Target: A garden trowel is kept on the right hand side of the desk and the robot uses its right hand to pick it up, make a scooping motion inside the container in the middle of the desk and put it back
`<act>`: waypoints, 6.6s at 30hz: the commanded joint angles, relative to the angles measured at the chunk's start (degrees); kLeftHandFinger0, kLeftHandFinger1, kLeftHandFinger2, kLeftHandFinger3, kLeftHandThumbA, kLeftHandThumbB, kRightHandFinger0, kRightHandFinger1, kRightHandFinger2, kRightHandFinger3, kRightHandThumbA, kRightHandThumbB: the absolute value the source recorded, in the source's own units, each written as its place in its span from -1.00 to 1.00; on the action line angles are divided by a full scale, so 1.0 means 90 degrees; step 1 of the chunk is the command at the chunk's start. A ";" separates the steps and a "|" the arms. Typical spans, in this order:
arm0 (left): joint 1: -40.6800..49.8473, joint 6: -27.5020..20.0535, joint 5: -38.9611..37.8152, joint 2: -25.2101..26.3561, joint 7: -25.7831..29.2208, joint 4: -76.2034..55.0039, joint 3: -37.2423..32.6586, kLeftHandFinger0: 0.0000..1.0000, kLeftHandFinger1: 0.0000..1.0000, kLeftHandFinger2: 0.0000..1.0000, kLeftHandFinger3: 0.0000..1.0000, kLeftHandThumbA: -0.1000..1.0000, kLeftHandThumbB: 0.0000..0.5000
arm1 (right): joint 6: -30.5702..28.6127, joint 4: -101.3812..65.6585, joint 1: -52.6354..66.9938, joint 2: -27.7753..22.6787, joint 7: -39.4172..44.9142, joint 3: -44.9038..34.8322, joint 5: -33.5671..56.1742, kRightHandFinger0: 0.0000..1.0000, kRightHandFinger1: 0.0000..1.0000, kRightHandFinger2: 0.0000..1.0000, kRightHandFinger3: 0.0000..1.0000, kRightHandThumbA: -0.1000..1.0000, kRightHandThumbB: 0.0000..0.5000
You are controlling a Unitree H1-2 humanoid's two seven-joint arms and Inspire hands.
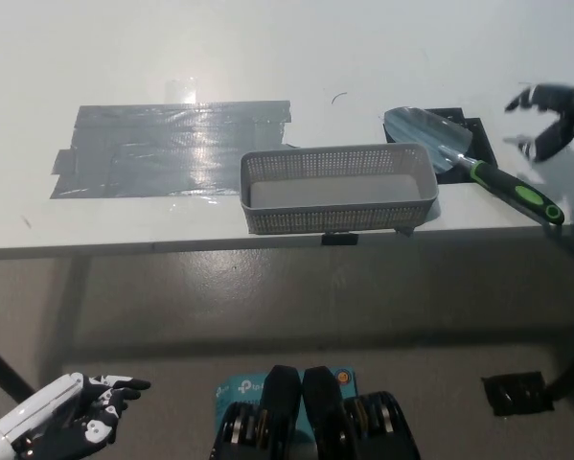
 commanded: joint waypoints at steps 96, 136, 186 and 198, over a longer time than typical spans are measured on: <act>-0.0122 0.0081 -0.0082 0.0111 0.0001 -0.0379 0.0094 0.88 0.71 0.55 0.91 1.00 0.43 | 0.0558 0.3270 -0.0213 0.1455 -0.1011 0.2195 -0.1262 -1.00 -1.00 -0.74 0.65 -0.14 -0.58; 0.0131 0.0130 -0.0153 0.0258 -0.0082 -0.0597 0.0312 0.92 0.73 0.53 1.00 1.00 0.81 | -0.1366 0.1915 0.2440 0.1627 -0.6263 -0.1314 -0.0317 -1.00 -0.71 -0.13 0.13 -0.96 -1.00; 0.0321 0.0056 -0.0092 0.0501 -0.0143 -0.0372 0.0242 0.90 0.71 0.54 1.00 1.00 0.94 | -0.2334 -0.1789 0.0504 -0.0818 -0.3732 -0.0675 -0.0288 -1.00 -0.69 -0.05 -0.69 -1.00 -0.99; 0.0036 0.0024 -0.0059 0.0471 -0.0142 -0.0260 0.0190 0.87 0.68 0.52 1.00 1.00 0.97 | -0.3756 -0.2444 0.0580 -0.1642 -0.1416 -0.0056 0.0581 -1.00 -0.60 0.03 -0.88 -1.00 -1.00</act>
